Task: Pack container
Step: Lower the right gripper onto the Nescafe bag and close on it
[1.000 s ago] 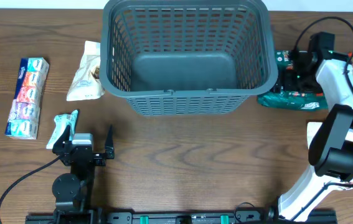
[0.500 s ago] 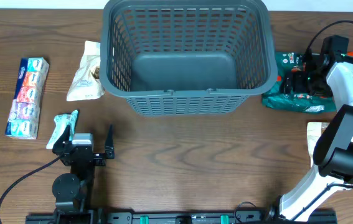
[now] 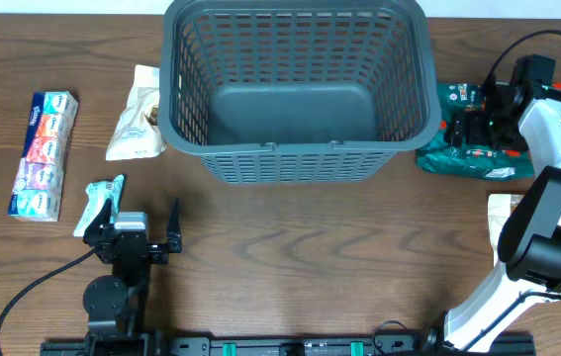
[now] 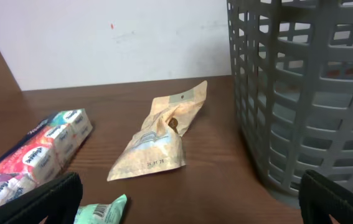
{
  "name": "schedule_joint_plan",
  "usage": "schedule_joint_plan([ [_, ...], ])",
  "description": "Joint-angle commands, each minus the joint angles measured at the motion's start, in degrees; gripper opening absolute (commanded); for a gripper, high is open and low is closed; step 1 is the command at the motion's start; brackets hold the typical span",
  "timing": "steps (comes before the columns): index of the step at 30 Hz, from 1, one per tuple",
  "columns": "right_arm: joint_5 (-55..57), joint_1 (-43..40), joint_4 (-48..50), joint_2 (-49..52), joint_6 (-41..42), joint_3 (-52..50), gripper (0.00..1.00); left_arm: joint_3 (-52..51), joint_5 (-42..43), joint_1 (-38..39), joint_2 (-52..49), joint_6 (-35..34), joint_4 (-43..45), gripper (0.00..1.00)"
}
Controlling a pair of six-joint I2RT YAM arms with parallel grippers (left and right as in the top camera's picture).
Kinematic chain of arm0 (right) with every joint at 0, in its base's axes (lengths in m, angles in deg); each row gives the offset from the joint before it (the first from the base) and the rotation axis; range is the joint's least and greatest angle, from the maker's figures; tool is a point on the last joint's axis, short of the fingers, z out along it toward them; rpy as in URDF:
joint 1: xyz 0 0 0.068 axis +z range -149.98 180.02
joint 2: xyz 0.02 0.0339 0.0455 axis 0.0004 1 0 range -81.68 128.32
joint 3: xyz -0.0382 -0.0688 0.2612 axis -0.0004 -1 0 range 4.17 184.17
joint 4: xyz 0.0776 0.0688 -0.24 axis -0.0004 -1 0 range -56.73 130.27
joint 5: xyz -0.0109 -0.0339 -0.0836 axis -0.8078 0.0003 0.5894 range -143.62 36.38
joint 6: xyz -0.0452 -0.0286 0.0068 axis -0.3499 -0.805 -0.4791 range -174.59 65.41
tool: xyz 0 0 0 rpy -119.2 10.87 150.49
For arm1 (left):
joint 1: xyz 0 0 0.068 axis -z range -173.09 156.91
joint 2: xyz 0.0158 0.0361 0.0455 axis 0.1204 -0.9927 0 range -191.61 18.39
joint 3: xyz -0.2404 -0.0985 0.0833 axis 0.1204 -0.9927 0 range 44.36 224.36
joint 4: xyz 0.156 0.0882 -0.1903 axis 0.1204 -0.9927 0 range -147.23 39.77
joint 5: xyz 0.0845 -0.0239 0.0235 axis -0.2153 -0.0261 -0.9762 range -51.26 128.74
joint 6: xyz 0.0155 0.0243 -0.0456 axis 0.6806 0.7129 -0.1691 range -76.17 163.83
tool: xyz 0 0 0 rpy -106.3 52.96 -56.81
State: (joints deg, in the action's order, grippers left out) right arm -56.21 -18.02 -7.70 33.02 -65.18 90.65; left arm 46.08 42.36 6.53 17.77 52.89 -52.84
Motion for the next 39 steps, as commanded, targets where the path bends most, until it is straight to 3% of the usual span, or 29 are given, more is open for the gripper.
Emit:
schedule_joint_plan([
  [1,-0.09,-0.09,-1.29,-0.2,1.36,1.97,0.99,-1.44,-0.24,-0.35,0.33,0.35,-1.16,0.99],
  [11,1.73,-0.09,-7.5,-0.2,2.54,12.22,0.99,-1.44,-0.24,-0.35,0.33,0.35,-1.16,0.99],
  [39,0.13,4.0,-12.07,16.0,0.63,18.45,0.99,-1.44,-0.24,-0.35,0.33,0.35,-1.16,0.99],
])
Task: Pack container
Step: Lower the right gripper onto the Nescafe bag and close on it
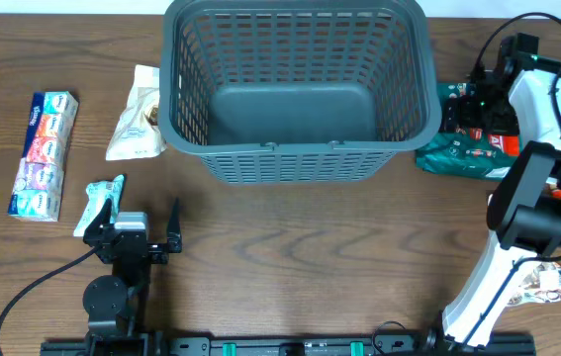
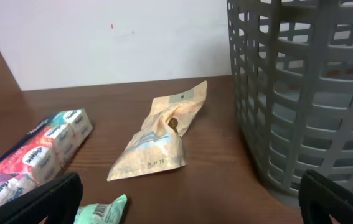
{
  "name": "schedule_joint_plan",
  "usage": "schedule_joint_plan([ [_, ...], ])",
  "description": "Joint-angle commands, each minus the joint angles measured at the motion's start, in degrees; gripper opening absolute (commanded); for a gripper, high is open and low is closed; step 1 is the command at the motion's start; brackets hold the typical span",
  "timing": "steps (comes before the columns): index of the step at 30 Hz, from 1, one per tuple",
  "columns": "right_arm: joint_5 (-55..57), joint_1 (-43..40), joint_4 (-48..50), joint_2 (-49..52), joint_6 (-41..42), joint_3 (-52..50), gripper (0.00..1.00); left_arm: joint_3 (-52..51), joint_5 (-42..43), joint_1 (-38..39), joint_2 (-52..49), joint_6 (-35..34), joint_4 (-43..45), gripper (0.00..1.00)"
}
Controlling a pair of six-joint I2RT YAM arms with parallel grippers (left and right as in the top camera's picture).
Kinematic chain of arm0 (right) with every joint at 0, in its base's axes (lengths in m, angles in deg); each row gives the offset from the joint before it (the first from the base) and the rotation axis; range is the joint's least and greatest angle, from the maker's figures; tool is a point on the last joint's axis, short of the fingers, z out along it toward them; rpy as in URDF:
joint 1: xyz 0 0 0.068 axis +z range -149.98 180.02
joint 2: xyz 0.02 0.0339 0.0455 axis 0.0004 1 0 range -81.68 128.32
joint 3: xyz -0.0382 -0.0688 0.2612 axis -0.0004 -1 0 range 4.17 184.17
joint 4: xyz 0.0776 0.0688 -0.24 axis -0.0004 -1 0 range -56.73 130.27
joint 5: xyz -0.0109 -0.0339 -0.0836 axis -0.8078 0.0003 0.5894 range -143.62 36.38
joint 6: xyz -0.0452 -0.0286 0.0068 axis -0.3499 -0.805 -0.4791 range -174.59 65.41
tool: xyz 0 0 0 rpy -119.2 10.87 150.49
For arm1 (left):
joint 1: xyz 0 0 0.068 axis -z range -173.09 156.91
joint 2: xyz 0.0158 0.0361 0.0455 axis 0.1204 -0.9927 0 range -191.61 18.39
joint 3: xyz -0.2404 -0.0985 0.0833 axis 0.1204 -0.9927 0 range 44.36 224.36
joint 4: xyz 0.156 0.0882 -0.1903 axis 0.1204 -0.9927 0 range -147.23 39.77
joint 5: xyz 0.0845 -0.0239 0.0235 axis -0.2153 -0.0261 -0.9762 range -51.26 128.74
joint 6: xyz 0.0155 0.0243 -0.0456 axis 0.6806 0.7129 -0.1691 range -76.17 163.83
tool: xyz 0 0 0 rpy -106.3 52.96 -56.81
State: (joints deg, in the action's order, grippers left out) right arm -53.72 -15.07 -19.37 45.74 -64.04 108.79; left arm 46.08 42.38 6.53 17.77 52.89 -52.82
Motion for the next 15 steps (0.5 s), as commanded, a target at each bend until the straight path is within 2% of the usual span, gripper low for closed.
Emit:
schedule_joint_plan([
  [1,-2.36,1.2,-0.59,4.13,-0.96,0.28,0.96,-1.44,-0.26,-0.35,0.33,0.35,-1.18,0.98],
  [3,-3.15,1.31,-1.11,5.29,-2.03,0.28,0.8,-1.44,-0.26,-0.35,0.33,0.35,-1.18,0.99],
  [6,-3.39,1.29,-1.53,6.84,-1.97,0.26,0.4,-1.44,-0.26,-0.35,0.33,0.35,-1.18,0.99],
  [10,-3.45,1.14,-1.68,7.72,-1.95,0.15,0.06,-1.44,-0.26,-0.35,0.33,0.35,-1.18,0.99],
  [11,-3.48,1.14,-1.66,7.72,-1.86,0.13,0.01,-1.44,-0.26,-0.35,0.33,0.35,-1.18,0.99],
  [15,-3.8,1.16,-1.53,7.72,-1.79,0.13,0.01,-1.44,-0.26,-0.35,0.33,0.35,-1.18,0.99],
])
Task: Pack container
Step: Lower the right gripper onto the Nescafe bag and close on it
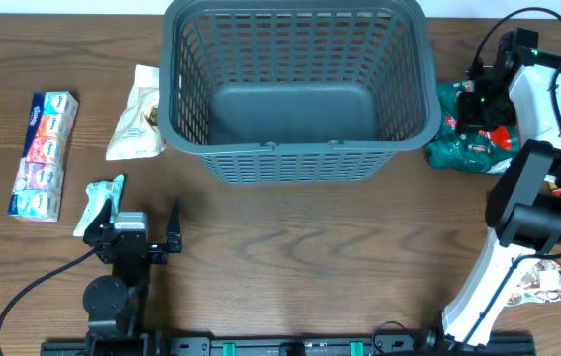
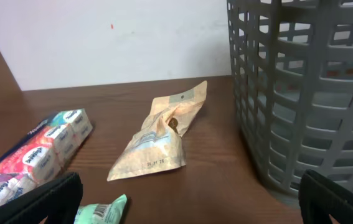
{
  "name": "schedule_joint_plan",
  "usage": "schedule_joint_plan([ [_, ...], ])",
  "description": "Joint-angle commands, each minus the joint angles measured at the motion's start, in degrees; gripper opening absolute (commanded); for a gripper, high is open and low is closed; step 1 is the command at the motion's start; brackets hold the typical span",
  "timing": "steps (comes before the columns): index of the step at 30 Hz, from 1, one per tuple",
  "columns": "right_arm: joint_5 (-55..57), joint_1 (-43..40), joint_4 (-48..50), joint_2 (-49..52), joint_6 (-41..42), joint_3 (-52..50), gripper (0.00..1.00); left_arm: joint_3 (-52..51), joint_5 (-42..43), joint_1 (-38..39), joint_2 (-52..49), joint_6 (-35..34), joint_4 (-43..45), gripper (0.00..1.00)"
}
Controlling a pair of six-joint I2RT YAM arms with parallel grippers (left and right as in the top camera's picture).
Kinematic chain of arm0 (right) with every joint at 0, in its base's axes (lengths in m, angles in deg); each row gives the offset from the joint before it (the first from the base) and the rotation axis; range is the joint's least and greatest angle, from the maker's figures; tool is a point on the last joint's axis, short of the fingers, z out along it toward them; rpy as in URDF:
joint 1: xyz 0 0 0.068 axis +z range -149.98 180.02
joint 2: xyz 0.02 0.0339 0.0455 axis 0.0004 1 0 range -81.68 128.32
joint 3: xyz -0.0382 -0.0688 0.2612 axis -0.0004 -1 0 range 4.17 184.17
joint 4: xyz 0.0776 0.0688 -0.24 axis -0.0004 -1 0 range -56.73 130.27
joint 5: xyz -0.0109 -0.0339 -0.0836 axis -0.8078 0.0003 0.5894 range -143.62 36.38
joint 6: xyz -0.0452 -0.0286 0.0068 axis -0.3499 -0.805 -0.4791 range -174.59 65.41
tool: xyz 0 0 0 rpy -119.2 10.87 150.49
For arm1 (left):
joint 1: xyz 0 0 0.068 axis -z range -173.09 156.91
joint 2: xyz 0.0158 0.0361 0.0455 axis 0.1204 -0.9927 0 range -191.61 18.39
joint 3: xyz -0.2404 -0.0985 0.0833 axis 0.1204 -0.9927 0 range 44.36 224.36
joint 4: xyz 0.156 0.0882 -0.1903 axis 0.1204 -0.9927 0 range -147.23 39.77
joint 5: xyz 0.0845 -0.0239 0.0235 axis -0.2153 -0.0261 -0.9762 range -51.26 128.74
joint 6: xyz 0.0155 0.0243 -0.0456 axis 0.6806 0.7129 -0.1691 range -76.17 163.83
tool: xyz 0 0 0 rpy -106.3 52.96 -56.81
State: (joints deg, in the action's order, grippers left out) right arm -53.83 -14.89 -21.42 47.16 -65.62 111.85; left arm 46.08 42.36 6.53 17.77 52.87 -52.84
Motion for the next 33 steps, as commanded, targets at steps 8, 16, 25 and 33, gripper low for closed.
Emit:
schedule_joint_plan([
  [8,-2.38,0.98,-0.48,5.84,1.18,-2.91,0.02,-1.44,-0.24,-0.35,0.33,0.37,-1.16,0.99],
  [16,1.99,0.98,0.83,0.5,4.37,-2.89,0.02,-1.44,-0.24,-0.35,0.33,0.37,-1.16,0.99],
  [25,6.69,0.96,1.64,-10.95,6.84,-2.89,0.02,-1.44,-0.24,-0.35,0.35,0.37,-1.16,0.99],
  [33,7.74,0.98,0.52,-20.9,8.02,-2.89,0.02,-1.44,-0.24,-0.35,0.33,0.37,-1.16,0.99],
])
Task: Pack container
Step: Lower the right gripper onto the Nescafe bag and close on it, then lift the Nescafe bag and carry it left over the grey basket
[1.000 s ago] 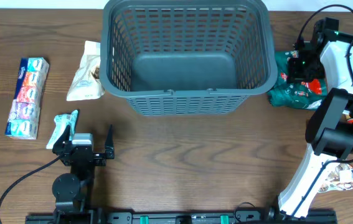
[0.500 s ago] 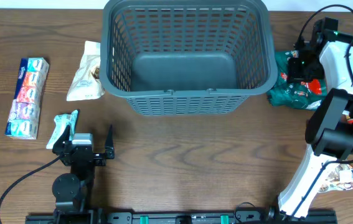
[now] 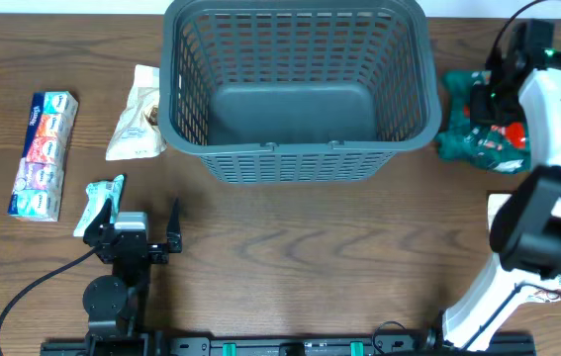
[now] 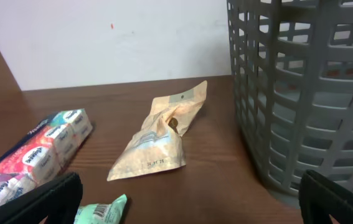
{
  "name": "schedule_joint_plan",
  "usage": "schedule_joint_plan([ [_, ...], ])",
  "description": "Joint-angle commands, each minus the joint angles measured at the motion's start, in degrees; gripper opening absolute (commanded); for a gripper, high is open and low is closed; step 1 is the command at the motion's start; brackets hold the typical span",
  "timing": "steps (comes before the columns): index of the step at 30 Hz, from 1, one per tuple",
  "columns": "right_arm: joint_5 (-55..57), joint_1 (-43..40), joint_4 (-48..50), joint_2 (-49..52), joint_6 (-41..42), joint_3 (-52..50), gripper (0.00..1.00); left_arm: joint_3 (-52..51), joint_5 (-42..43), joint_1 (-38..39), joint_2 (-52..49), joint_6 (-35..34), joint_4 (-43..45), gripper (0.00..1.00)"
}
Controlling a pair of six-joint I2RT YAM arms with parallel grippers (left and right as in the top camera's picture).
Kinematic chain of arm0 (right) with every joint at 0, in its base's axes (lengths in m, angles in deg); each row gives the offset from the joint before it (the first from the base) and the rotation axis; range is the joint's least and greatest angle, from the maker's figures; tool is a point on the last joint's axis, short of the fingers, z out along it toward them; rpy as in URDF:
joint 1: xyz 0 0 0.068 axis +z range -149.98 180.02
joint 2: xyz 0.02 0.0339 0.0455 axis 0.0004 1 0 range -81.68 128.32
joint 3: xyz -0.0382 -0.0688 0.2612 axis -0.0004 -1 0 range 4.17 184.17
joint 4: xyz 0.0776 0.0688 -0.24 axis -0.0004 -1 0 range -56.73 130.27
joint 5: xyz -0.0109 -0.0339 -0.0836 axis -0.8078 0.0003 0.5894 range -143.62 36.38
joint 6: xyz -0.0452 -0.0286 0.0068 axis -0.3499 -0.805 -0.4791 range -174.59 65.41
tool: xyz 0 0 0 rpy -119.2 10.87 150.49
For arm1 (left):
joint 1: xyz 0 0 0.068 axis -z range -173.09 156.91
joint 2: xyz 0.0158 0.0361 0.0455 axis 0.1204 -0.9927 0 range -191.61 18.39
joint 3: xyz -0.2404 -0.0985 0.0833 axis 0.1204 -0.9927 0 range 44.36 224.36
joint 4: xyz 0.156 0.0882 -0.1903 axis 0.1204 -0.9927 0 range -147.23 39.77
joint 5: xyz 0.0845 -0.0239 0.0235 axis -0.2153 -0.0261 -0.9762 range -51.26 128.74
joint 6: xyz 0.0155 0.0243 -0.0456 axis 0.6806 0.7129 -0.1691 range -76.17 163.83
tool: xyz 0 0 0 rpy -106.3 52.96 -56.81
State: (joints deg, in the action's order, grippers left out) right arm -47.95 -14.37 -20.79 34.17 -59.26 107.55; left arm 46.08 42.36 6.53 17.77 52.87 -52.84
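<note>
The grey basket [image 3: 295, 89] stands empty at the back middle of the table. Just right of its rim my right gripper [image 3: 486, 99] is shut on a green bag [image 3: 478, 138], which hangs bunched up beneath it. My left gripper [image 3: 140, 225] rests open near the front left; in its wrist view the gripper [image 4: 185, 208] has nothing between its black fingers [image 4: 36, 199]. A tan pouch [image 4: 160, 140], a multicoloured tissue pack [image 4: 33, 152] and a mint-green packet [image 4: 101, 210] lie left of the basket [image 4: 307, 93].
A white packet [image 3: 499, 210] lies partly under the right arm's lower link at the right edge. Another wrapper [image 3: 557, 287] peeks out near the right arm's base. A black cable [image 3: 33, 287] runs from the left arm toward the front left.
The green bag is more bunched up and sits a little further right and higher in the right gripper. The right arm's lower links have shifted. The left arm is unchanged.
The right gripper was over the green bag lying flat to the right of the basket. Then it was at the bag's upper left edge. Then the bag was crumpled and raised at that end, and now it hangs in the gripper beside the basket rim.
</note>
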Motion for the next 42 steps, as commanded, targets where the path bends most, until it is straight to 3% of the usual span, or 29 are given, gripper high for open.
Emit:
schedule_joint_plan([
  [1,1.88,0.46,-0.42,-9.53,1.88,1.42,0.02,-1.44,-0.24,-0.35,0.33,0.37,-1.16,0.99],
  [17,9.46,0.61,-2.45,-44.19,5.53,2.27,0.02,-1.44,-0.24,-0.35,0.33,0.37,-1.16,0.99],
  [22,-1.09,0.63,-2.64,-49.77,3.89,2.75,0.02,-1.44,-0.24,-0.35,0.33,0.37,-1.16,0.99],
  [25,-8.28,1.38,-3.21,-49.29,2.62,2.8,0.02,-1.44,-0.24,-0.35,0.33,0.37,-1.16,0.99],
  [30,-9.77,7.78,-8.15,-43.52,0.68,6.69,0.01,-1.44,-0.24,-0.35,0.33,0.37,-1.16,0.99],
  [38,2.27,26.8,-11.61,-30.64,-0.11,20.65,0.01,-1.44,-0.24,-0.35,0.33,0.37,-1.16,0.99],
  [42,3.13,33.07,-12.37,-24.41,-0.13,28.7,0.02,-1.44,-0.24,-0.35,0.33,0.37,-1.16,0.99],
])
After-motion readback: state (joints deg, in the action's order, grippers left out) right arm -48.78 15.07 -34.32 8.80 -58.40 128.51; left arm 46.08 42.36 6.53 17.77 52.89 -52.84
